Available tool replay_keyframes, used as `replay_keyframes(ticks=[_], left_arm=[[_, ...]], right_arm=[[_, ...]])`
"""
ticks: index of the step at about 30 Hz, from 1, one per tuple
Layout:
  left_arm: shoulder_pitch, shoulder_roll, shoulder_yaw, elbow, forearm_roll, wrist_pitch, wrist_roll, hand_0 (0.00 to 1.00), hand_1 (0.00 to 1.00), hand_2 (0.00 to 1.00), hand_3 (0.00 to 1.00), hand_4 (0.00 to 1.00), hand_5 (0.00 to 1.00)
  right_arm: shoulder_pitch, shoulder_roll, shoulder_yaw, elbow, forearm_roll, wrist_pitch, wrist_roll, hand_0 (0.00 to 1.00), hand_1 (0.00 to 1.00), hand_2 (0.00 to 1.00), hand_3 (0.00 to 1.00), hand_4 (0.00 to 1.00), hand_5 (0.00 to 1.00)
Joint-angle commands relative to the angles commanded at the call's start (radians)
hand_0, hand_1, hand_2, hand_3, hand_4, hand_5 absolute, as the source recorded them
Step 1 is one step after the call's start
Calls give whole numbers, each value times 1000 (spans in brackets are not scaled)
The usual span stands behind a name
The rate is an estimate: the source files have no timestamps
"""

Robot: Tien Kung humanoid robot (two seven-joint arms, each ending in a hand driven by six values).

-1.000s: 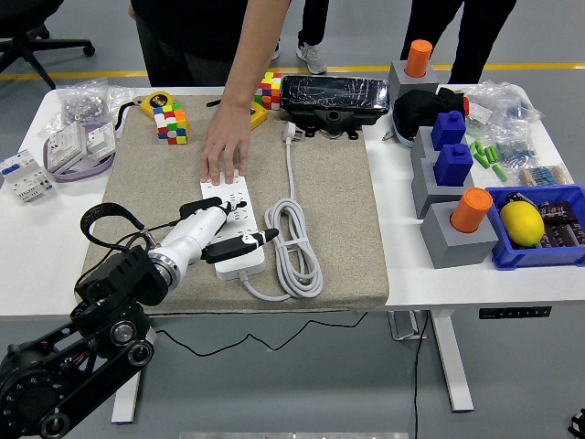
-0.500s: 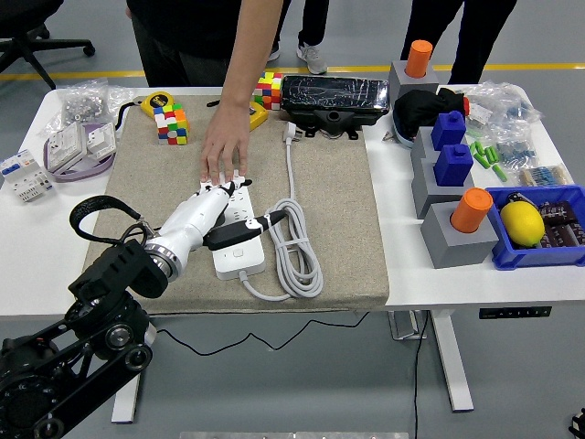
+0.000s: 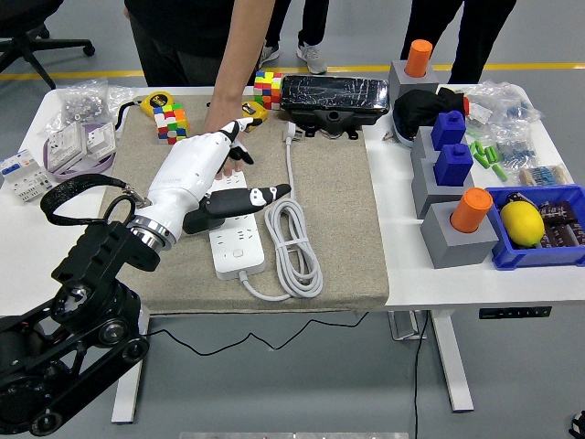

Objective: Pick up the plug,place it near the board,insert it into the board,press the button

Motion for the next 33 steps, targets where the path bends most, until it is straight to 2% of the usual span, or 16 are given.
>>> replay_keyframes(ticks=[5, 6, 7, 9, 14, 19, 26, 33], left_arm=[[6, 38, -10, 0, -60, -169, 21, 168, 65, 152, 845, 692, 2], [11, 52, -12, 0, -74, -217, 27, 158, 55, 150, 846, 692, 2], [12, 56, -12, 0, -77, -238, 29, 158, 55, 150, 846, 692, 2], [18, 79, -4, 0, -105, -312, 40, 158, 55, 150, 846, 692, 2], [24, 94, 10, 0, -138, -387, 53, 155, 54, 150, 857, 700, 2], [26, 84, 23, 0, -138, -399, 52, 155, 53, 150, 855, 702, 2], [17, 63, 38, 9, -138, -384, 30, 157, 53, 150, 860, 703, 2], [0, 44, 65, 94, -125, -376, 13, 157, 53, 150, 864, 702, 2]], right_arm=[[1, 2, -2, 0, 0, 0, 2, 782, 719, 717, 751, 998, 917], [2, 2, -2, 0, 0, -1, 3, 782, 718, 717, 751, 998, 917], [2, 2, -2, 0, 0, -2, 3, 782, 718, 717, 751, 998, 917], [1, 1, -1, 0, -3, -3, 2, 782, 718, 717, 751, 998, 917], [-2, -1, -1, 0, -5, -3, -2, 782, 719, 717, 751, 998, 917], [1, 0, -2, 0, -4, -4, -2, 782, 719, 717, 751, 998, 918], [2, 2, -1, 0, -2, -3, -2, 782, 719, 717, 751, 998, 918], [5, 2, -1, 0, -4, -4, -2, 782, 719, 717, 751, 998, 919]])
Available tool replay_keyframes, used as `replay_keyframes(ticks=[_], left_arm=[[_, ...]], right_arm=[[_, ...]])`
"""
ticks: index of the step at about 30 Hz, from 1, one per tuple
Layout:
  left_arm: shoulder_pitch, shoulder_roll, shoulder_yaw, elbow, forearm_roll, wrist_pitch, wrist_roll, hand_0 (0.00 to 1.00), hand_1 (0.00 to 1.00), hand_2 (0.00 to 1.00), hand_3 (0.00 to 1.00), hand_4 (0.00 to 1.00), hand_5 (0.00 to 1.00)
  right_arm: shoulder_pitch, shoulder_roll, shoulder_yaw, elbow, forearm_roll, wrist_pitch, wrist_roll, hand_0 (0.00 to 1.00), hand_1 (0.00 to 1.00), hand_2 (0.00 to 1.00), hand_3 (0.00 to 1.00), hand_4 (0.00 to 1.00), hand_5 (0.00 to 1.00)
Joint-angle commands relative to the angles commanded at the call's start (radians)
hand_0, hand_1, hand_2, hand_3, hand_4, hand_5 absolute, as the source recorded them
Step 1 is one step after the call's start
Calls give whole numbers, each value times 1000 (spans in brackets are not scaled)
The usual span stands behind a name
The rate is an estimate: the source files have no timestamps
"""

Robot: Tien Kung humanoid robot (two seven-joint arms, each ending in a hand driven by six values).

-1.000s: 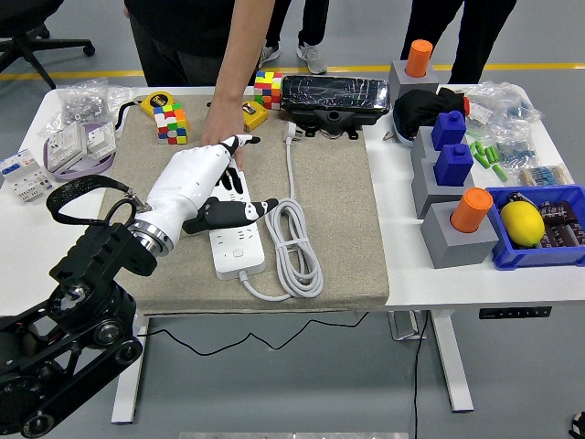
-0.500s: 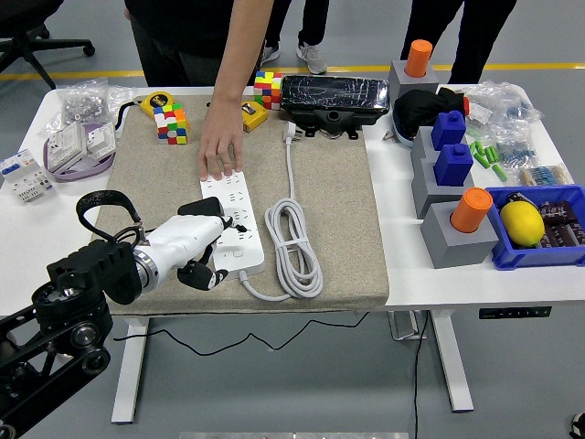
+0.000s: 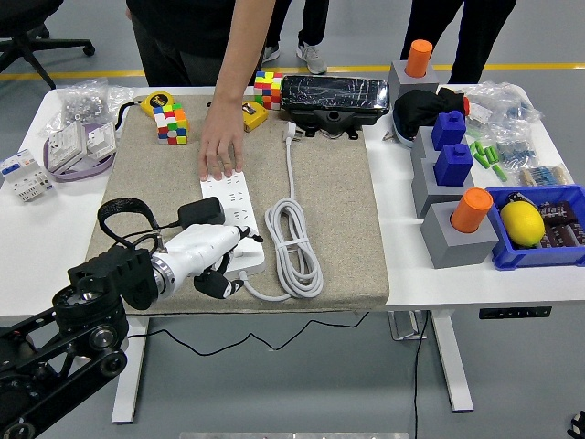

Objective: Pick up the plug,place it near the board,insert it into the board,press the button

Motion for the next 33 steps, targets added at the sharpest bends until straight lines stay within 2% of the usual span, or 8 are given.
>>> replay_keyframes(ticks=[10, 17, 33], left_arm=[[-2, -2, -7, 47, 4, -9, -7, 156, 52, 149, 852, 697, 2], [4, 1, -5, 49, 3, -24, -2, 157, 52, 148, 837, 696, 2], [-5, 7, -3, 64, 8, -23, -9, 157, 48, 146, 829, 691, 2]], right_arm=[[1, 0, 3, 0, -1, 0, 0, 783, 719, 717, 751, 998, 919], [1, 1, 4, 0, -2, 1, 2, 782, 720, 717, 751, 998, 918], [2, 1, 6, 0, -3, 0, 0, 782, 719, 717, 751, 998, 918]])
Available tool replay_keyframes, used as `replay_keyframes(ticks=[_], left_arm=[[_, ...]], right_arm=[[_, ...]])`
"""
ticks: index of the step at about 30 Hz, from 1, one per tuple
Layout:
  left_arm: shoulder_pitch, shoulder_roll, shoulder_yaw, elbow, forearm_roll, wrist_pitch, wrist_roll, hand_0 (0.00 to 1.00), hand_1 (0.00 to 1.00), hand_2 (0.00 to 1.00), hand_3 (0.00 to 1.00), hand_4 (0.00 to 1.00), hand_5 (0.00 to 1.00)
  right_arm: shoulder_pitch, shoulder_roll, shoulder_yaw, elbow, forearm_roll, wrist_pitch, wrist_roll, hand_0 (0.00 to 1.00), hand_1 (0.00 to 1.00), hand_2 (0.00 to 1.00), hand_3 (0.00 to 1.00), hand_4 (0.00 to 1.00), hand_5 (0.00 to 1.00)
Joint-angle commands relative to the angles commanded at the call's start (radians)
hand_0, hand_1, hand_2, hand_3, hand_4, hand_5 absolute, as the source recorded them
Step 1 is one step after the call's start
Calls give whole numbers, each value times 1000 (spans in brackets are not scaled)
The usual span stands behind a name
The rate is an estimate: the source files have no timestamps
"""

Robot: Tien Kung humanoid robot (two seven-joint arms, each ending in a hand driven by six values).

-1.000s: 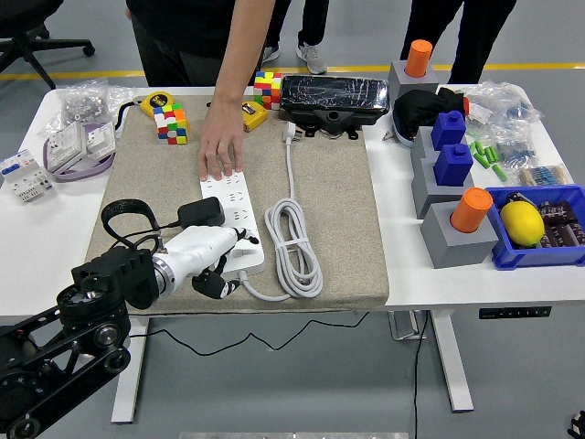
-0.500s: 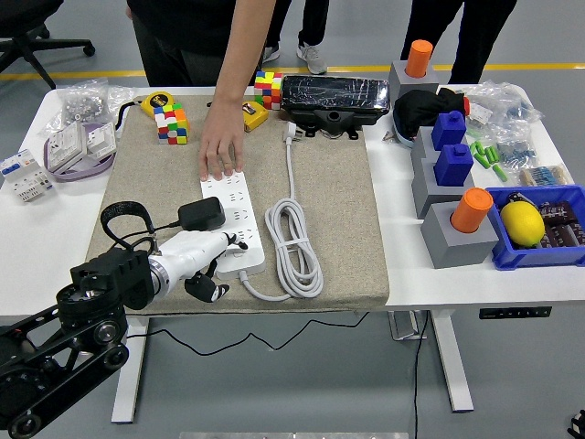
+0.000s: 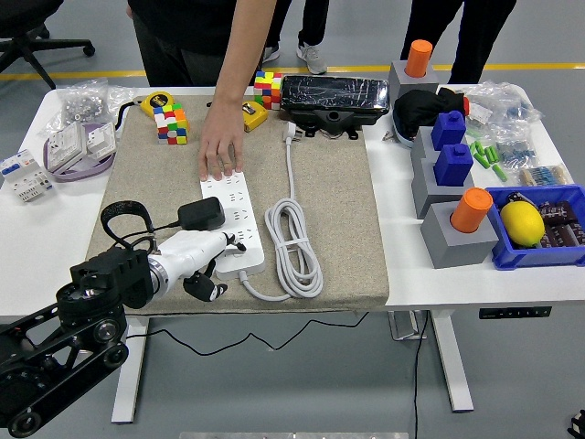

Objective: Pick up the plug,place it near the board,insert it into the board,press the button

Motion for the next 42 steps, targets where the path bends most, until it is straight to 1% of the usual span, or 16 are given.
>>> replay_keyframes(ticks=[26, 42], left_arm=[[6, 11, 12, 2, 0, 4, -11, 156, 45, 142, 801, 684, 2], [2, 17, 1, -3, 9, 4, -10, 154, 42, 141, 797, 683, 2]], right_arm=[[-5, 1, 4, 0, 0, -1, 1, 782, 720, 717, 751, 998, 919], [-3, 2, 9, 0, -4, -2, 3, 782, 719, 717, 751, 998, 918]])
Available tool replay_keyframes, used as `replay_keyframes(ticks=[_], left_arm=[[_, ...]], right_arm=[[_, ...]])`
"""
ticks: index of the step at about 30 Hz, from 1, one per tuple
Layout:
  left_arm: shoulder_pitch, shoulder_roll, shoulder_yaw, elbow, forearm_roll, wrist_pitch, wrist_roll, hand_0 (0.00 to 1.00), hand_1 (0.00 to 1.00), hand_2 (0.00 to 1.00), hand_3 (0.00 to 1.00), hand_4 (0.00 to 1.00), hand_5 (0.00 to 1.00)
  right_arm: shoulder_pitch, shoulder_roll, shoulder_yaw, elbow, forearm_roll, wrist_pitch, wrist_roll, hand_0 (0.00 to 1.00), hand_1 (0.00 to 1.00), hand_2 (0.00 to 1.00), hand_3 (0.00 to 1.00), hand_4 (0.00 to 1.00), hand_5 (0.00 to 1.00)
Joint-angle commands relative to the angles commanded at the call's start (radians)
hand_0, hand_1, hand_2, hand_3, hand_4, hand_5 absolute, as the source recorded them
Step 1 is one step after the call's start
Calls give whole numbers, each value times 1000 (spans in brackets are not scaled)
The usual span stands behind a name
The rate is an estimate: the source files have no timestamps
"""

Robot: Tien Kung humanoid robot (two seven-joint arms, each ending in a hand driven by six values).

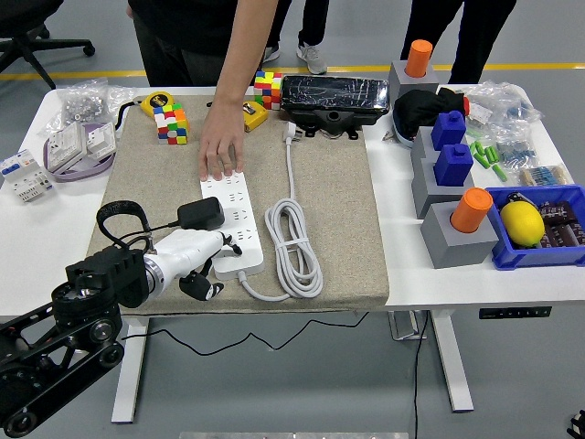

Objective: Pick up the plug,place it near the board,insert it into the board,press the button

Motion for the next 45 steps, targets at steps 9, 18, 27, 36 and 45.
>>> replay_keyframes(ticks=[9, 18, 27, 36, 45], left_arm=[[4, -2, 5, 9, 1, 0, -1, 154, 43, 140, 797, 683, 2], [7, -11, 8, 22, 5, 16, -11, 154, 43, 140, 796, 683, 2], [9, -17, 18, 43, 3, 7, -11, 153, 40, 139, 791, 680, 2], [7, -14, 11, 36, 13, 13, -11, 153, 40, 139, 791, 681, 2], [11, -6, -37, -52, 42, 1, -1, 155, 39, 137, 786, 677, 2]], right_arm=[[3, -1, -2, 0, 2, 0, 1, 782, 720, 717, 751, 998, 917], [3, -3, -3, 0, 2, 1, -1, 782, 721, 717, 751, 998, 917], [6, -3, -4, 0, 3, 1, -1, 782, 720, 717, 752, 998, 917], [7, -4, -5, 0, 4, 1, -2, 782, 720, 717, 752, 998, 916], [6, -2, -2, 0, 1, -1, 0, 781, 720, 717, 752, 998, 917]])
